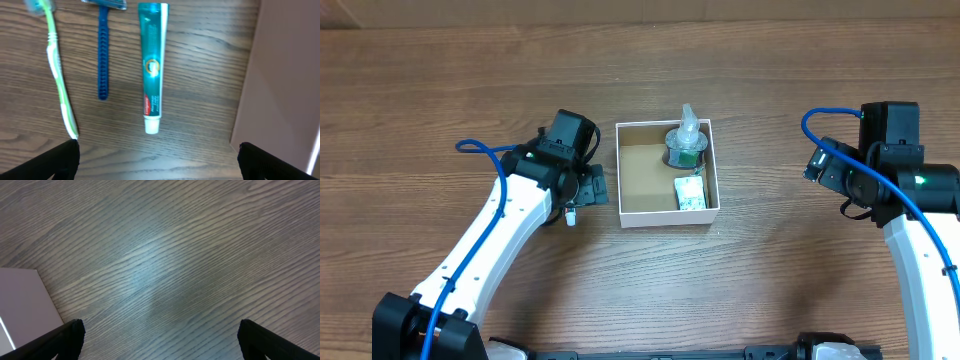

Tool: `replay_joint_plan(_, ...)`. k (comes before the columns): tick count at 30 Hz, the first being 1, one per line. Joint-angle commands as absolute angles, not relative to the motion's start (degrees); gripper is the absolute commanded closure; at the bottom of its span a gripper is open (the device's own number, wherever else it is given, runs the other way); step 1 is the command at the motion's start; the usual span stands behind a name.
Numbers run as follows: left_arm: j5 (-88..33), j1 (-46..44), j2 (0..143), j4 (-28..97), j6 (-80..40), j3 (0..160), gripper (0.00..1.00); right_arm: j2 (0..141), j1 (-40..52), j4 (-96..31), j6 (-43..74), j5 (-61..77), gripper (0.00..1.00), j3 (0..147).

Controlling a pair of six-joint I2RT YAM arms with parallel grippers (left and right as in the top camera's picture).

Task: Pack container
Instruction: 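Move the left gripper over the teal toothpaste tube and grasp it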

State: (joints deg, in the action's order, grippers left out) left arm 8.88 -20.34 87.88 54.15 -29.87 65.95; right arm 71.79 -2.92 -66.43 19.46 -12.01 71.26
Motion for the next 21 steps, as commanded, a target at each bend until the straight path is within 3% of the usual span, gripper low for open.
replay_joint_plan(1,10.5,-19.5,87.5,53.4,-32.4,66.3,0.00,71.4,-3.0,-66.2,19.5,-12.4,0.00,72.4)
replay_joint_plan(10,10.6,-19.5,87.7,52.3,-31.3,65.2,0.00,71.4,-3.0,-66.2,19.5,-12.4,0.00,72.4)
replay_joint_plan(15,10.5,-19.5,87.7,43.0,-30.9,59.0,0.00,71.4,-3.0,-66.2,19.5,-12.4,0.00,72.4)
replay_joint_plan(21,10.9,-19.4,87.7,30.9,-25.4,50.3,0.12,71.4,-3.0,-66.2,19.5,-12.4,0.00,72.4)
